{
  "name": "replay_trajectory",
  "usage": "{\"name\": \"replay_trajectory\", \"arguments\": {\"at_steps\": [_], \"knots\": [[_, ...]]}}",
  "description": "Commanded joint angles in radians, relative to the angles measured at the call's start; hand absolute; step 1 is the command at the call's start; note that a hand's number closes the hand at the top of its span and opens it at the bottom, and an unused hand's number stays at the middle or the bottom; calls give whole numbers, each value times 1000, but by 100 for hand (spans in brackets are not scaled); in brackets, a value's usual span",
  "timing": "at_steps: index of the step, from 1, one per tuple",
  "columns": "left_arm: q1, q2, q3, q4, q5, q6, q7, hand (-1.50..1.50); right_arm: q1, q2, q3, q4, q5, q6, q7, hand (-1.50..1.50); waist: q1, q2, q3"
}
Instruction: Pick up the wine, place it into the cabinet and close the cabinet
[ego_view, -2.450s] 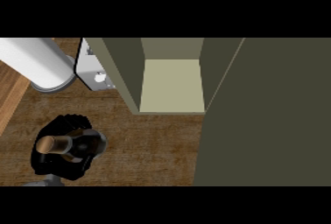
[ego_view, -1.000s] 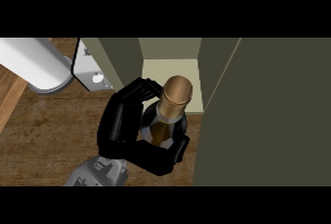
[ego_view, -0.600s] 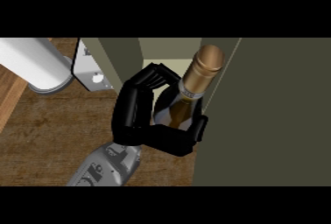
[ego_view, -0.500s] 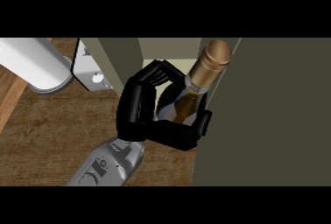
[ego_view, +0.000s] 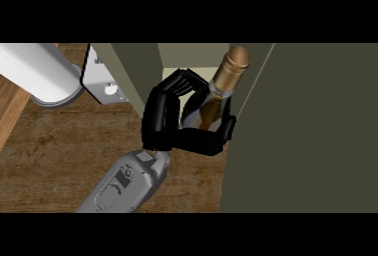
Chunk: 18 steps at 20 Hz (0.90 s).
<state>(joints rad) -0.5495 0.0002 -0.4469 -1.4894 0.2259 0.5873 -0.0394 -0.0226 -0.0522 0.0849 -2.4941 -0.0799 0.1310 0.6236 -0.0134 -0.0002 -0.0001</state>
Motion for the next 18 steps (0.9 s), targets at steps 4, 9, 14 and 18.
{"name": "replay_trajectory", "arguments": {"at_steps": [4,9,14,18], "knots": [[19,0,-53,76,112,69,-157,150,45,7,-35,-34,-83,27,-50,-150,0,1,0],[21,0,-24,176,112,28,-213,150,-60,-26,-73,-102,-102,-18,97,-150,0,1,0],[-56,0,-8,267,42,36,-186,150,-21,30,65,-71,46,-29,34,-150,2,0,0],[28,0,-32,239,20,49,-242,150,-71,12,-11,-63,-31,-38,60,-150,9,-1,0]]}}
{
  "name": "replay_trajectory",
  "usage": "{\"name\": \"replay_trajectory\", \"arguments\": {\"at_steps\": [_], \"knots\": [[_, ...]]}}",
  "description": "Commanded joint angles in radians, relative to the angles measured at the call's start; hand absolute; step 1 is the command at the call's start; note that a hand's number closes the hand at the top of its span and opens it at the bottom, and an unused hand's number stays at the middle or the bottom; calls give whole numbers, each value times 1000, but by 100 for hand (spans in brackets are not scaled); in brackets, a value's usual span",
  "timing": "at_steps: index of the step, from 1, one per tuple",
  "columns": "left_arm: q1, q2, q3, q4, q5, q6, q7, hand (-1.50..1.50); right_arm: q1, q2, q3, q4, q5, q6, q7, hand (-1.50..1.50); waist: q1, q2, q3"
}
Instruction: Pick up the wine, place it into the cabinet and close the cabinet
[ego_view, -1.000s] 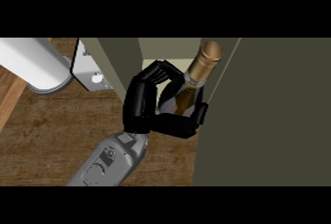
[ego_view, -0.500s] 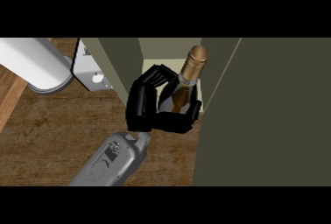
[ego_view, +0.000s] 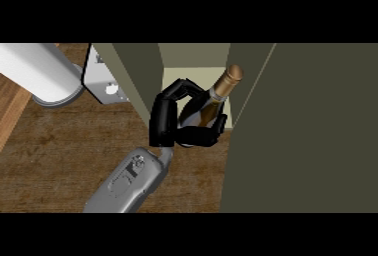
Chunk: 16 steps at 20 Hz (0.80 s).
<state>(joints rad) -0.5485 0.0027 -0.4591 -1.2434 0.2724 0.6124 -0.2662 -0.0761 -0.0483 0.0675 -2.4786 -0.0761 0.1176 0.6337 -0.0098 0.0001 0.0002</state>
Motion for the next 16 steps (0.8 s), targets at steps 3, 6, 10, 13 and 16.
{"name": "replay_trajectory", "arguments": {"at_steps": [3,6,10,13,16], "knots": [[-74,-3,58,121,23,-19,-62,150,88,2,-18,-92,-77,26,-21,-150,-3,0,0],[-57,-3,76,165,44,-32,-132,150,-97,-23,-48,-80,-76,-39,124,-150,0,1,-1],[-123,-3,190,315,96,-139,-211,150,18,-5,6,-105,-52,2,53,-150,-9,3,-1],[-98,-3,149,240,83,-67,-153,150,-35,1,1,-78,-45,-18,64,-150,1,0,0],[-72,-1,178,206,42,-112,-120,150,4,-10,-45,-77,-69,-1,30,-150,5,-1,0]]}}
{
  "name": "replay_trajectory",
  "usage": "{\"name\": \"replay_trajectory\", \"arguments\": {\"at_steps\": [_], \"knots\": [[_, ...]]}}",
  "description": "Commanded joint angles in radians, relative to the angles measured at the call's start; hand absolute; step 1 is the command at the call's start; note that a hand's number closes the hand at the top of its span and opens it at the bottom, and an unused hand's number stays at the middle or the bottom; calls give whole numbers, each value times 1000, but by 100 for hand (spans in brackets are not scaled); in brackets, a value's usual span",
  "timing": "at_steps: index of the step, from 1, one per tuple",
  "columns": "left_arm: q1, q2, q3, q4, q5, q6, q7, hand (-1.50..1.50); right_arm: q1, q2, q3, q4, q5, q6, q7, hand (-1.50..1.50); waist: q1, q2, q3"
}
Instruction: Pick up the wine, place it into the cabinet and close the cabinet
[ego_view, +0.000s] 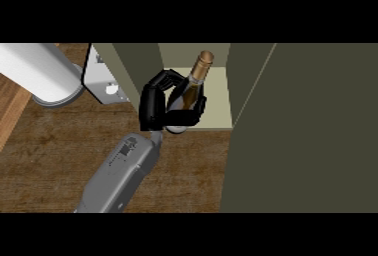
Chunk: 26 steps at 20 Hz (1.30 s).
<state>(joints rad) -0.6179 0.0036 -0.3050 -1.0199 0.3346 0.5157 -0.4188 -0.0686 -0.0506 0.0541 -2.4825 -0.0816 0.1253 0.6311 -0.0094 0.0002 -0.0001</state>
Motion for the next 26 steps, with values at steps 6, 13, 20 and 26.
{"name": "replay_trajectory", "arguments": {"at_steps": [6,13,20,26], "knots": [[-104,-3,77,161,48,-67,-17,150,58,2,-30,-88,-120,20,11,-150,-3,1,0],[-227,-3,75,347,69,-35,-48,150,79,37,54,-70,-41,10,-4,-150,-13,3,0],[-360,-3,166,523,66,-45,-159,150,10,-4,-19,-58,-104,20,38,-150,-21,7,0],[-444,0,226,647,62,-37,-222,150,10,24,31,-69,-56,-1,46,-150,-22,8,0]]}}
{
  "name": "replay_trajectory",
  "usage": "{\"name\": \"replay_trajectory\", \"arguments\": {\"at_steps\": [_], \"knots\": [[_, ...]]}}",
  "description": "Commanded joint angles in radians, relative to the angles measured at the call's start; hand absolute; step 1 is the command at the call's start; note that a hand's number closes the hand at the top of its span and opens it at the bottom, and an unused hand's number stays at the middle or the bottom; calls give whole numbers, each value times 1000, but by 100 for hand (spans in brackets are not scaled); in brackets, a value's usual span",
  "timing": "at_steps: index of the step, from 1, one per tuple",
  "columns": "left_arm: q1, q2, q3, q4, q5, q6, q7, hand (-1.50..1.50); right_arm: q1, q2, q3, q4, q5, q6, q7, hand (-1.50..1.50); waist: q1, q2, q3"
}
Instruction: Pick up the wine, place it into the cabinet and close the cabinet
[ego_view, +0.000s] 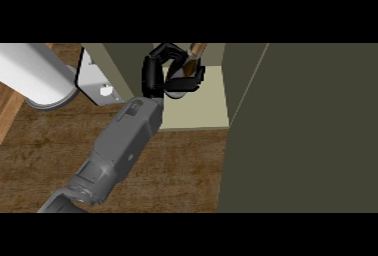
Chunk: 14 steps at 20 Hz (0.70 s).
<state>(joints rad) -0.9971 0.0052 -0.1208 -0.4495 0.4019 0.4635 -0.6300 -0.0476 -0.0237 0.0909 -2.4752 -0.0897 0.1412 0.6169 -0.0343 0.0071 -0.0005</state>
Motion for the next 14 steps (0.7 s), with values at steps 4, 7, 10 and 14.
{"name": "replay_trajectory", "arguments": {"at_steps": [4,7,10,14], "knots": [[-124,-5,58,124,21,48,-29,150,20,1,5,-97,-62,-2,45,-150,-10,2,0],[-127,24,87,184,27,-29,-38,150,27,-11,-34,-107,-103,-2,50,-150,-14,6,0],[-114,4,118,210,65,-41,-55,150,15,-1,-11,-105,-90,-3,45,-150,-22,9,0],[-112,-5,167,213,121,-61,-86,150,-9,23,43,-64,-13,-21,42,-150,-17,8,-1]]}}
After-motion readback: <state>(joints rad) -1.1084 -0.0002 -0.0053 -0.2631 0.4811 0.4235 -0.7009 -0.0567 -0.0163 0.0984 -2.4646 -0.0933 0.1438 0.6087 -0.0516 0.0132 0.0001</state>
